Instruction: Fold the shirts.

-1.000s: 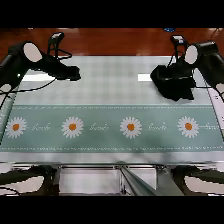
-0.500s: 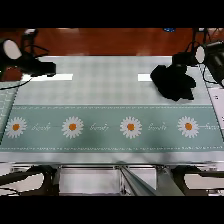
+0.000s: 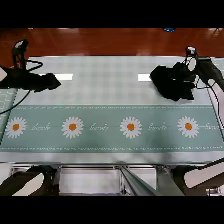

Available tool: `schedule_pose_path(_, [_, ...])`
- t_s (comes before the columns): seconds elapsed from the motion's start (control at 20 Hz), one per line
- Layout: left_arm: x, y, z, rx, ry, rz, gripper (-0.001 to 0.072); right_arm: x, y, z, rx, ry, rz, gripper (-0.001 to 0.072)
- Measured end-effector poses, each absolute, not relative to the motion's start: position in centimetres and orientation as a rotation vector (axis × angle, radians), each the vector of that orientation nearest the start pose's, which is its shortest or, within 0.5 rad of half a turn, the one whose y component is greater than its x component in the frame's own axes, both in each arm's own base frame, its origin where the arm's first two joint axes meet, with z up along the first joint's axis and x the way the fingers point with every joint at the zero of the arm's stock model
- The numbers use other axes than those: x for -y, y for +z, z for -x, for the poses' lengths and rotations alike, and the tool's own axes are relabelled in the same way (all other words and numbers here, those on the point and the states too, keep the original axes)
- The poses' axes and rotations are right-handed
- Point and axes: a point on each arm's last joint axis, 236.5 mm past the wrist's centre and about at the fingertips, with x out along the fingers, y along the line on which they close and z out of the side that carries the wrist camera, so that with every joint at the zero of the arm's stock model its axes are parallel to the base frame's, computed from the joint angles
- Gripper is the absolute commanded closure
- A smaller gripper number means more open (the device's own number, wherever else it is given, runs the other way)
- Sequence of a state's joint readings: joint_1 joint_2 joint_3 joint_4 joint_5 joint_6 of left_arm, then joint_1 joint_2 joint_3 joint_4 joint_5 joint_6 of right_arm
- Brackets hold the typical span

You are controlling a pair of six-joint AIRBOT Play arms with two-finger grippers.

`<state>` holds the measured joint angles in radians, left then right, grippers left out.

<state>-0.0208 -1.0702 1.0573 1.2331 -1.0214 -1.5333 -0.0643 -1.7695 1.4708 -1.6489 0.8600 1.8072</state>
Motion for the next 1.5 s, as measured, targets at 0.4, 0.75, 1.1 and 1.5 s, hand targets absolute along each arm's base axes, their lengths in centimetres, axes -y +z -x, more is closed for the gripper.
schedule_pose_path(0.4, [9.8, 16.7, -37.0, -0.716, -0.303, 0.394, 0.0199, 1.4, 4.5, -53.2, -0.990, -0.026, -0.163, 0.0685])
schedule_pose_path(0.75, [11.4, 17.3, -30.5, -0.792, -0.403, 0.336, 0.0199, -3.4, 31.6, -50.7, -0.448, 0.149, -0.069, 0.0685])
schedule_pose_path(1.1, [9.8, 11.6, -28.0, -0.916, -0.329, 0.314, 0.0200, -14.2, 39.9, -42.5, -0.300, 0.427, 0.068, 0.0685])
schedule_pose_path(1.5, [2.9, 9.8, -29.1, -0.907, -0.044, 0.346, 0.0200, -28.7, 21.9, -37.7, -0.714, 0.737, 0.181, 0.0684])
